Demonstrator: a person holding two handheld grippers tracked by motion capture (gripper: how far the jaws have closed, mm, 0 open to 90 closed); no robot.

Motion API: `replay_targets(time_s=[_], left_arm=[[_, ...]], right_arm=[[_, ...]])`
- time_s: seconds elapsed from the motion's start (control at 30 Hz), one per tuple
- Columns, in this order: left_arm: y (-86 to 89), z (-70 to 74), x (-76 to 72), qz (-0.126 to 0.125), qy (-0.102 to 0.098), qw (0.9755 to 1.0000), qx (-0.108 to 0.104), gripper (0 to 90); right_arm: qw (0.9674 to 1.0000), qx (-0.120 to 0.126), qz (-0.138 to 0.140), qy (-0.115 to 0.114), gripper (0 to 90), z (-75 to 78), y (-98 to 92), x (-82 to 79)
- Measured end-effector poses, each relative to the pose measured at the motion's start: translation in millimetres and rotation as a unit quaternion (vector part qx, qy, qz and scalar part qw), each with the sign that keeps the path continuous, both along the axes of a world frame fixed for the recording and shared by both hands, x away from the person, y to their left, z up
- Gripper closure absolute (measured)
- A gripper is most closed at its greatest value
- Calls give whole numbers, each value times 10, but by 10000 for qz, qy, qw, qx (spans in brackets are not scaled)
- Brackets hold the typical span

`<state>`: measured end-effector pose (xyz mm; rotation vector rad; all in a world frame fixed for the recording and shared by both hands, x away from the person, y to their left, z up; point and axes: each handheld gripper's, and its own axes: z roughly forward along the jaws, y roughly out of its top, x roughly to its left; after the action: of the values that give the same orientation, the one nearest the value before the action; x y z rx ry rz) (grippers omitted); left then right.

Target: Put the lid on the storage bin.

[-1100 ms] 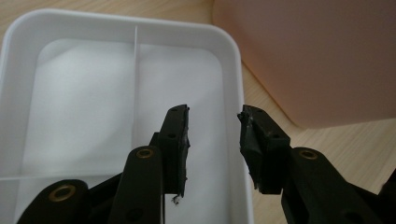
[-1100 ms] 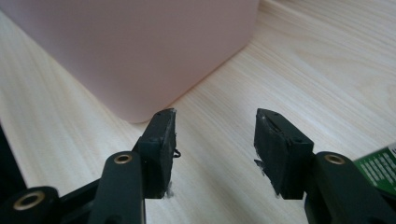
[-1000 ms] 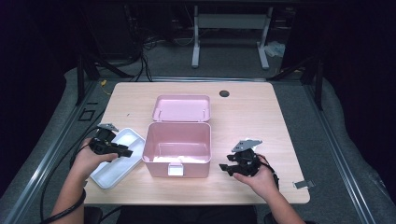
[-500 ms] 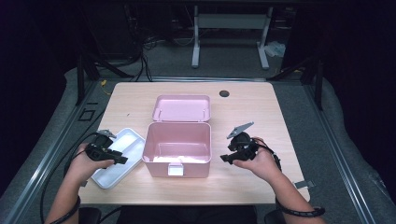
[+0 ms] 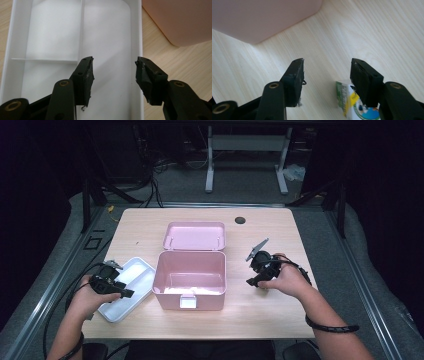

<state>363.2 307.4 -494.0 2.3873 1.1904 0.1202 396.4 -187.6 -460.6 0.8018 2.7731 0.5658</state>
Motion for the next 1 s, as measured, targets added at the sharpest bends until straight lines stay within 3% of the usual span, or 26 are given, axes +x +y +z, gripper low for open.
replay_targets(time_s=[0.17,0.4,0.67,0.7,0.77,0.83,1.0], left_arm=[[19,-13,-5,41,31,10000,-54,450],[58,-27,-50,92,79,9999,-86,438],[102,-38,-94,156,127,9998,-88,438],[108,-38,-99,161,130,9997,-86,438],[115,-42,-108,198,140,9997,-90,438],[129,-47,-113,217,143,9996,-88,437],[148,-52,-125,235,168,9996,-81,437]], right_arm=[[9993,-372,42,28,371,45,-18,99],[9973,-696,28,231,387,54,-101,249],[9944,-890,11,566,405,-2,-209,358],[9937,-857,28,716,410,-17,-224,373],[9921,-1010,37,737,424,-45,-245,395],[9911,-1020,61,853,423,-73,-255,409],[9897,-1133,59,875,433,-69,-268,445]])
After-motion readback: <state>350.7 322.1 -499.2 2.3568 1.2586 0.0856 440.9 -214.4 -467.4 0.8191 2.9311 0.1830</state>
